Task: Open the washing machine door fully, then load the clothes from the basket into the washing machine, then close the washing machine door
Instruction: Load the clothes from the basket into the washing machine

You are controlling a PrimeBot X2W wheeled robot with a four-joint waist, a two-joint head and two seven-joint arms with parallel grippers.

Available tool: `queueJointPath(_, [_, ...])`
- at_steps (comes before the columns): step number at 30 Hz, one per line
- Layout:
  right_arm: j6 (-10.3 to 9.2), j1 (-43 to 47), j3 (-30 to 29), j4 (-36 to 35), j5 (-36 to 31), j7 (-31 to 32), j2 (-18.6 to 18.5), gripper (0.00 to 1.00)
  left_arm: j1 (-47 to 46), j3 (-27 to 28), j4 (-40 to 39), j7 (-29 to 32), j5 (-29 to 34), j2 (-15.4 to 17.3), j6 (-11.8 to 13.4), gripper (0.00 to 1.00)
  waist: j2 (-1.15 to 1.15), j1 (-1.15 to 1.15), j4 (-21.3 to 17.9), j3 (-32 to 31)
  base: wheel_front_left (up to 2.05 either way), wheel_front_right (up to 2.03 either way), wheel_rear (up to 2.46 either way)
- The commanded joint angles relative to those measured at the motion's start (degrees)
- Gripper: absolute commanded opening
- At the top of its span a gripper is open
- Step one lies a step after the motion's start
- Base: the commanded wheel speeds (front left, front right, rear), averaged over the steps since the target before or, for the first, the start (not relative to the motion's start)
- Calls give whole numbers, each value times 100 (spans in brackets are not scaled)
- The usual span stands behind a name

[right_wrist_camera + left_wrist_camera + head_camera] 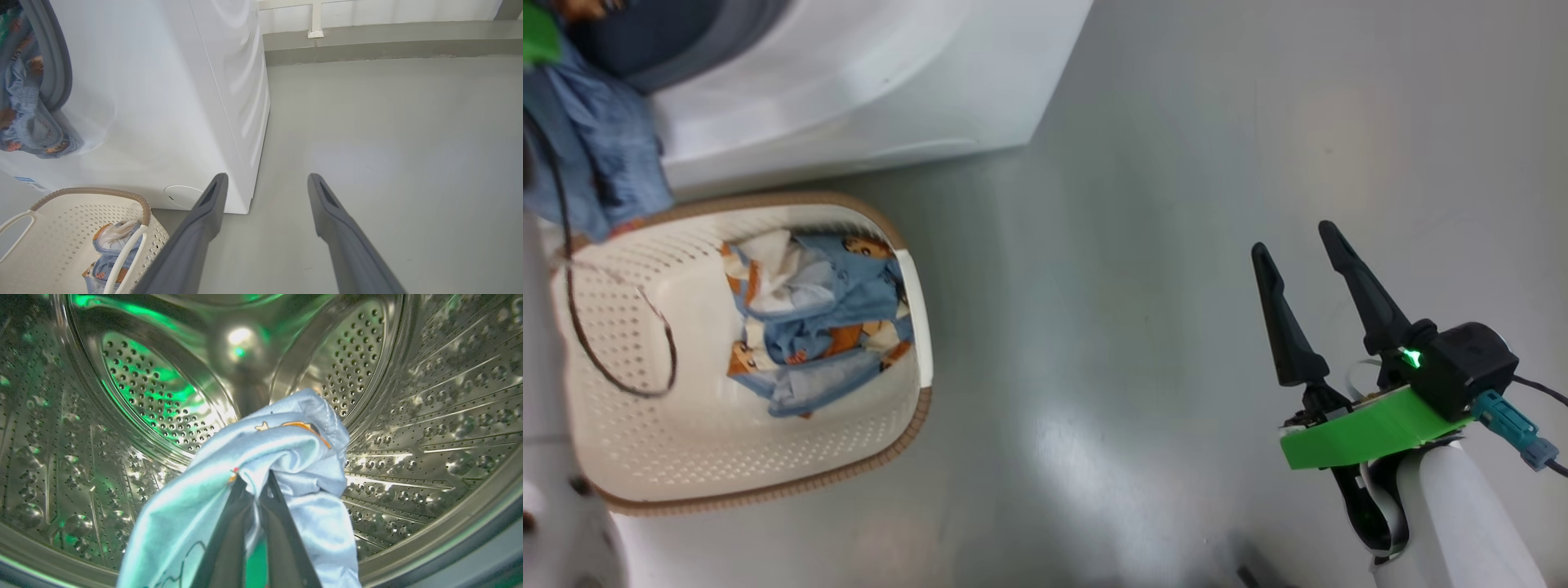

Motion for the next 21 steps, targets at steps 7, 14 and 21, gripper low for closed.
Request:
queueJointPath(7, [9, -41, 218, -145, 170, -68, 68, 100, -948, -213, 699, 866, 37, 589, -101, 0, 0, 0, -165, 574, 0, 0, 0])
queueJointPath(14, [9, -148, 201, -198, 204, -68, 119, 100, -1535, -516, 1021, 1277, -64, 749, -146, 0, 0, 0, -183, 999, 0, 0, 0])
queueJointPath(21, [9, -351, 275, -213, 256, -68, 170, 100, -2185, -1073, 600, 1473, -850, 959, -158, 0, 0, 0, -232, 1397, 0, 0, 0])
